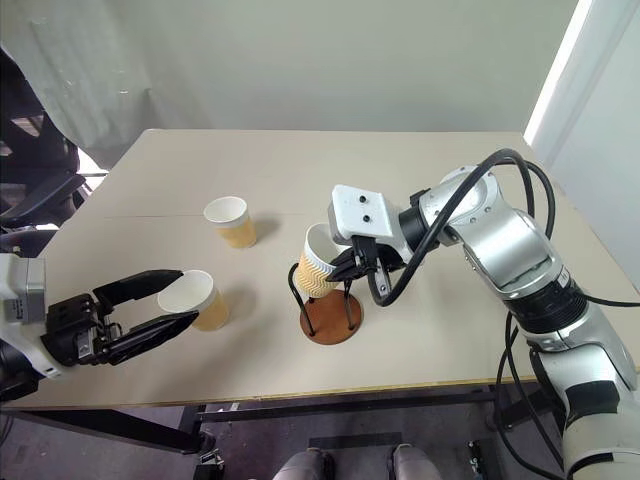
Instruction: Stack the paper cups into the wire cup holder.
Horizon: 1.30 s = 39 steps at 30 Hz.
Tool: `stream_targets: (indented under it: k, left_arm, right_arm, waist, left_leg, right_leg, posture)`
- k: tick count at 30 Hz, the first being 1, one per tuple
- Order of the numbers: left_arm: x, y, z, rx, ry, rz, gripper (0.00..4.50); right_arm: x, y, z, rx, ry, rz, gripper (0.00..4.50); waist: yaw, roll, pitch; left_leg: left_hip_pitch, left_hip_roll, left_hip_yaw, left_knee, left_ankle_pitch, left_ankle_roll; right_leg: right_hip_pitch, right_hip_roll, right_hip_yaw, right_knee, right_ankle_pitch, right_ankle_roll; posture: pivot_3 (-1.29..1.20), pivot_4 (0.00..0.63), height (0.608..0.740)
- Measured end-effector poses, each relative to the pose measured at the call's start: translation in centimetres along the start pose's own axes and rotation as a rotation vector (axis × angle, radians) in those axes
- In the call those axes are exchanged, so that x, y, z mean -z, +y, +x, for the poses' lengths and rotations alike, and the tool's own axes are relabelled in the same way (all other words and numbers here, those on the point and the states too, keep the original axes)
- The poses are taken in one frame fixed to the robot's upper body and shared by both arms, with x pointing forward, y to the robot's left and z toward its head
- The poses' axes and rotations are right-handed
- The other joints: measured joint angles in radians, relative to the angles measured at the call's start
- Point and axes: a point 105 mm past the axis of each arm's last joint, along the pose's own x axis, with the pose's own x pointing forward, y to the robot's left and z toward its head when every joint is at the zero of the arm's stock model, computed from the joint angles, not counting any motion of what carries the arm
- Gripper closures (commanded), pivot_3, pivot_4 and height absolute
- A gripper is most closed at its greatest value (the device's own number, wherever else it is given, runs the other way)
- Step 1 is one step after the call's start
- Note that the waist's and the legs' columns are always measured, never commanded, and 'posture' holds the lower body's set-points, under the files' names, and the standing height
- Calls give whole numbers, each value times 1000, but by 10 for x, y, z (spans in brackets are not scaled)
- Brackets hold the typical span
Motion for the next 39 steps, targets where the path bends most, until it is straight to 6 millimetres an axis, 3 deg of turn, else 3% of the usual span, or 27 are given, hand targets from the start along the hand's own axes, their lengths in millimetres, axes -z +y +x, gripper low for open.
stream_targets:
  k: [3, 11, 17, 21, 24, 29, 39]
  left_arm:
    - [0, 0, 0, -1, 0, 0, 535]
    - [0, 0, 0, 0, 6, 3, 535]
    - [-11, 11, -3, -25, 26, 45, 535]
    - [-24, 39, -3, -67, 286, 157, 535]
    - [-10, 43, 0, -22, 441, 193, 535]
    - [24, 43, 8, 84, 558, 169, 535]
    - [41, 54, 8, 133, 661, 242, 535]
  right_arm:
    - [0, 0, 0, 0, 2, -3, 3906]
    - [-1, -2, 2, 10, -2, -13, 1131]
    - [3, -9, -4, 33, 4, 2, 1131]
    - [-4, -29, -55, 157, -55, 11, 1131]
    - [-12, -37, -79, 240, -71, -17, 1131]
    - [-4, -39, -81, 264, -57, 4, 1131]
    - [6, -42, -86, 312, -23, 31, 1131]
  waist:
    - [0, 0, 0]
    - [0, 0, 0]
    - [1, 0, 0]
    - [14, -3, 1]
    - [12, -3, 0]
    - [8, -3, 0]
    - [8, -3, 0]
  left_leg:
    - [0, 0, 0, 0, 0, 0]
    - [0, 0, 0, 0, 0, 0]
    - [0, 0, 0, 0, 0, 0]
    - [-3, 0, -1, 1, 0, -1]
    - [-1, 0, 0, -1, -1, -2]
    - [-3, 0, -1, -7, -1, -3]
    - [-4, 1, -2, -11, -4, -5]
  right_leg:
    - [0, 0, 0, 0, 0, 0]
    - [0, 0, 0, 0, 0, 0]
    - [0, 0, 0, 0, 1, -1]
    - [-3, 1, 0, -1, 3, -5]
    - [-3, 1, 2, -1, 2, -6]
    - [-8, 1, 1, 0, 2, -6]
    - [-10, 2, 0, -1, 2, -6]
  posture:
    - [0, 150, 740]
    - [0, 150, 740]
    - [0, 150, 740]
    - [0, 150, 740]
    - [0, 150, 740]
    - [0, 150, 740]
    - [0, 150, 740]
